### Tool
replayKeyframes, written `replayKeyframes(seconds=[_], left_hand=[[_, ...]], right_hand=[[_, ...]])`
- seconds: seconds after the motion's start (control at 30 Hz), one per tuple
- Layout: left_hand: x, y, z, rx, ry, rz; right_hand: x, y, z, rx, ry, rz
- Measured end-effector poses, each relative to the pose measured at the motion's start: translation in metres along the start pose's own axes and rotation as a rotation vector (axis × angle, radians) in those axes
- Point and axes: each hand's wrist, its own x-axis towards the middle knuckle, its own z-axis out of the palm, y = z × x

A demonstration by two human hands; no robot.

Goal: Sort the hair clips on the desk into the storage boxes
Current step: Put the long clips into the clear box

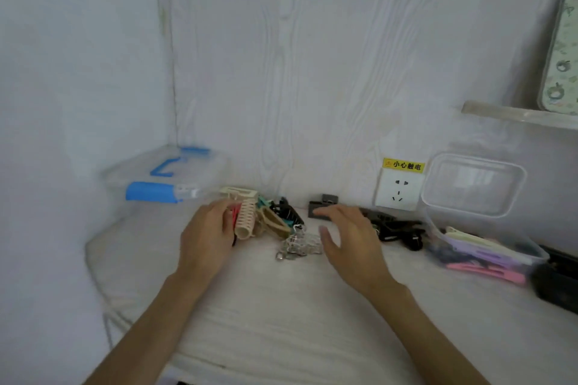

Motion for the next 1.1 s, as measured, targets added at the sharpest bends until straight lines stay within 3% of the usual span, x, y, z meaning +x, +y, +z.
replayKeyframes(seconds=[0.1,0.17,0.43,0.63,0.77,0.87,0.97,1.1], left_hand=[[-0.006,-0.005,0.003,0.016,-0.115,-0.123],[-0.007,-0.007,0.007,0.031,-0.148,-0.155],[0.0,-0.014,0.003,-0.085,-0.099,-0.223],[0.002,-0.011,0.008,0.228,-0.124,-0.183],[0.004,-0.013,0.009,0.162,-0.131,-0.236],[0.004,-0.014,0.008,0.132,-0.144,-0.252],[0.004,-0.013,0.007,0.118,-0.143,-0.261],[0.002,-0.012,0.006,0.099,-0.14,-0.264]], right_hand=[[0.013,-0.042,0.042,-0.077,-0.146,-0.095],[0.022,-0.06,0.062,-0.127,-0.142,-0.044],[0.032,-0.069,0.072,-0.129,-0.218,0.063],[0.034,-0.036,0.039,-0.143,-0.245,0.273],[0.042,-0.018,0.016,0.149,-0.346,0.347],[0.047,-0.016,-0.002,0.004,-0.425,0.242],[0.056,-0.024,-0.023,-0.04,-0.693,0.163],[0.067,-0.059,-0.014,-0.003,-0.564,0.087]])
